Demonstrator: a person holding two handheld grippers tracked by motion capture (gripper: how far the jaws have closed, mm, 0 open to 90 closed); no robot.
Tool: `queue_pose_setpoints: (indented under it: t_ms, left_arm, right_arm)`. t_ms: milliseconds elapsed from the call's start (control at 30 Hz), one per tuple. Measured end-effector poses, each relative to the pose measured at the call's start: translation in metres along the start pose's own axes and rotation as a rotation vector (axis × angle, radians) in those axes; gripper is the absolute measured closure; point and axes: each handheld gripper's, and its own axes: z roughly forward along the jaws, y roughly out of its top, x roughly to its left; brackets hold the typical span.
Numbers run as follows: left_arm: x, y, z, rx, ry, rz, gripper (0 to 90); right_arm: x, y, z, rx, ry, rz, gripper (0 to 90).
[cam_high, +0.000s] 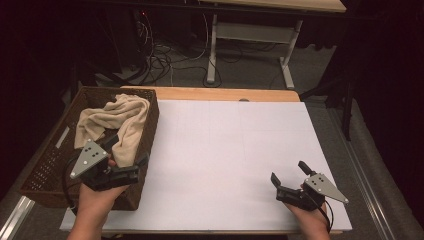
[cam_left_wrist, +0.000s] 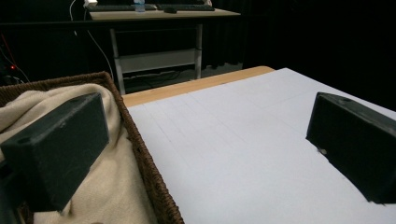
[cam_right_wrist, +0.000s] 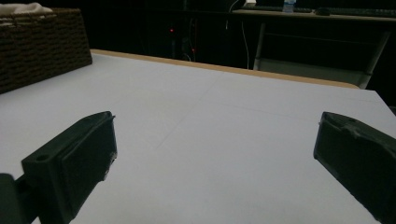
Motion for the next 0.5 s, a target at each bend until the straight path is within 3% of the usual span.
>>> queue_pose_setpoints:
  t_ms: [233,500]
  left_arm:
    - [-0.0029,0.0004,0.0034,0.01,-0.003,0.008,0.0]
    - [-0.0017,0.0001,0.0039,0.008,-0.007,0.0,0.0]
  right_arm:
    - [-0.0009,0.003,-0.0013,-0.028,-0.006,0.002,0.0]
    - [-0.0024,0.0022,-0.0018,-0.022,-0.015,-0.004,0.0]
